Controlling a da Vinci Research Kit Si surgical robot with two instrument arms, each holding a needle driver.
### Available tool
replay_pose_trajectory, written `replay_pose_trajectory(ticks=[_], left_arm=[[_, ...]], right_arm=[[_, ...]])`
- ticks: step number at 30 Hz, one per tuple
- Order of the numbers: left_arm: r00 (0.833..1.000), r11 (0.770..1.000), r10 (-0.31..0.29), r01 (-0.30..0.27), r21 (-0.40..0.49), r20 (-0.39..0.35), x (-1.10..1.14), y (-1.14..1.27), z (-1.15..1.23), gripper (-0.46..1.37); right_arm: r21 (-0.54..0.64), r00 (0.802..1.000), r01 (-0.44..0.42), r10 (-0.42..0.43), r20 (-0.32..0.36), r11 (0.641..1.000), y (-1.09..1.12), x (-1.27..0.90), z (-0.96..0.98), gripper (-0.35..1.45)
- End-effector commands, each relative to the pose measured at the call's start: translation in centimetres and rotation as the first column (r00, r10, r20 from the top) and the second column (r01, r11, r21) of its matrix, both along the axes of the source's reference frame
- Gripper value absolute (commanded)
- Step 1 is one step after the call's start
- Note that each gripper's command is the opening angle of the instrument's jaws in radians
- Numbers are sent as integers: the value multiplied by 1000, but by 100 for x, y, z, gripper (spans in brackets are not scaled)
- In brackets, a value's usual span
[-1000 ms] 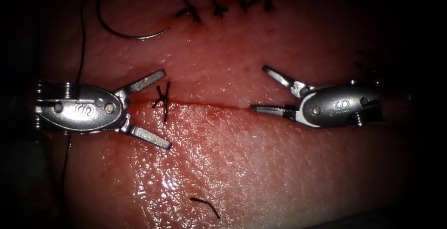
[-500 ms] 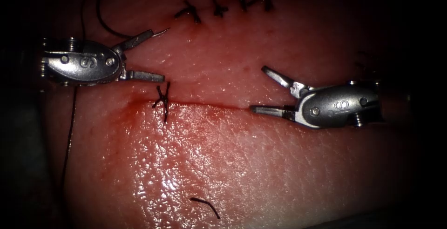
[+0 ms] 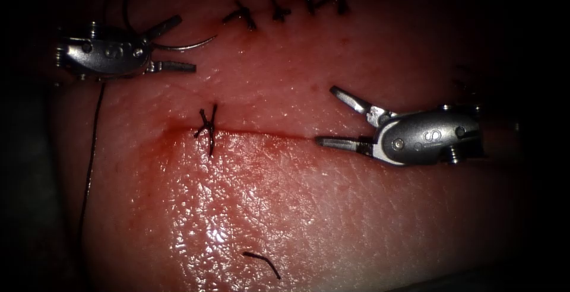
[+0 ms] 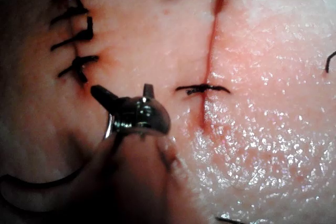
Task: Wound Closure
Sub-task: Pick up needle with left needle driver
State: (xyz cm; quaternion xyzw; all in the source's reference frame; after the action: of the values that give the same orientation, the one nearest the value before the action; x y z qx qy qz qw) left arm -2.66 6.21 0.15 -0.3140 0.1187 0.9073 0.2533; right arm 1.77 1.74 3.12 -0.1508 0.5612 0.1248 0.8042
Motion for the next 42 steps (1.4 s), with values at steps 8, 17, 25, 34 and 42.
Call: replay_pose_trajectory(ticks=[8, 17, 25, 34, 42], left_arm=[[998, 995, 64, -62, 74, -29, 2, 2, 17, 72], [995, 981, 96, -89, 174, -35, 6, 13, 34, 70], [990, 962, 140, -132, 239, -17, 7, 20, 43, 52], [988, 949, 150, -139, 282, -18, 5, 23, 52, 45], [980, 917, 198, -174, 358, -30, 5, 16, 66, 32]], right_arm=[[1, 1000, 7, -7, -1, 1000, -1, 0, 0, 120], [5, 1000, 6, -6, -5, 1000, -3, 1, 0, 119], [5, 1000, 6, -6, -5, 1000, -3, 1, -1, 119], [5, 1000, 6, -6, -5, 1000, -3, 1, -1, 118], [5, 1000, 7, -7, -6, 1000, -3, 0, -1, 118]])
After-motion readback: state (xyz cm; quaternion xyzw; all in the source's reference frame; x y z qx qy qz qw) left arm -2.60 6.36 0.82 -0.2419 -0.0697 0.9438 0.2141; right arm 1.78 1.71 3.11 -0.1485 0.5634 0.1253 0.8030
